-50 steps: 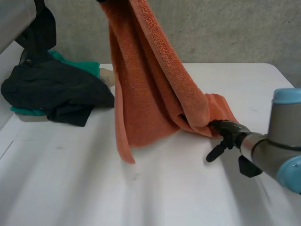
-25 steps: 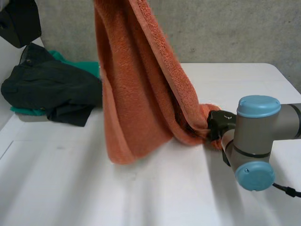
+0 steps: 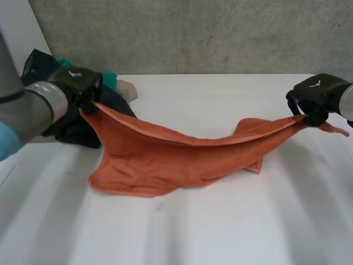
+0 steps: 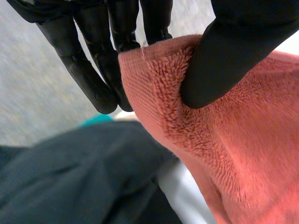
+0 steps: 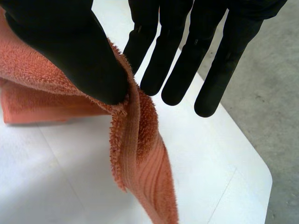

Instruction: Fold the laundry.

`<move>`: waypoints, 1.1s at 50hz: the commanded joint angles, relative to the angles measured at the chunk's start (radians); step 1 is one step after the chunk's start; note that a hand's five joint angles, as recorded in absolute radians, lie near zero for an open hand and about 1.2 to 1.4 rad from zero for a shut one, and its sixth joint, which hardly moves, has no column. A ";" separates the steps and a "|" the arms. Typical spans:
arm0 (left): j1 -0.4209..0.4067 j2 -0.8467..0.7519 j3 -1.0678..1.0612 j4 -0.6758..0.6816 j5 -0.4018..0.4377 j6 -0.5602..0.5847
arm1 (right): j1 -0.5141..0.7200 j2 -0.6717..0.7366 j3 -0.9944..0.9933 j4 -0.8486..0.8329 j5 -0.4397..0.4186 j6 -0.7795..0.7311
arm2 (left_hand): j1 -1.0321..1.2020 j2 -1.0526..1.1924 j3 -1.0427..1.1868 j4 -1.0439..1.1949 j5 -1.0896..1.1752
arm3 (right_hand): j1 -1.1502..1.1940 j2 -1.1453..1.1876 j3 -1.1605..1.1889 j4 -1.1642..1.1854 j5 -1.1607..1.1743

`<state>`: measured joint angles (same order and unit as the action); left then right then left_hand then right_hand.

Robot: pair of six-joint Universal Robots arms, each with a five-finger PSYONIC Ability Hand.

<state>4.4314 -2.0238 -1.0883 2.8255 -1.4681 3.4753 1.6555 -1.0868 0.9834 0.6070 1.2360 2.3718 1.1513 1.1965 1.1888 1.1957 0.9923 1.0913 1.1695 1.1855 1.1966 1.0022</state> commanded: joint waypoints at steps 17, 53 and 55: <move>-0.024 -0.178 0.579 0.716 -0.126 -0.091 | 0.075 0.168 -0.434 -0.911 0.275 0.400 | 0.245 0.200 0.207 0.201 0.229 | 0.305 0.227 0.211 0.200 0.219; 0.062 -0.162 -0.188 0.703 -0.021 -0.008 | -0.036 0.312 0.153 -0.665 0.097 0.569 | 0.245 0.200 0.207 0.201 0.229 | -0.161 -0.239 -0.255 -0.266 -0.247; 0.062 -0.155 -0.189 0.698 -0.021 -0.007 | -0.040 0.323 0.132 -0.648 0.123 0.596 | 0.245 0.200 0.207 0.201 0.229 | -0.259 -0.337 -0.353 -0.364 -0.344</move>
<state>4.4842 -2.1996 -1.2651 3.5305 -1.4890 3.4664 1.6258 -0.8080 1.1810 -0.0800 1.2783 2.8441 1.1513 1.1973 1.1892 1.1959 0.9924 0.9243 0.9052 0.9085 0.9115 0.7371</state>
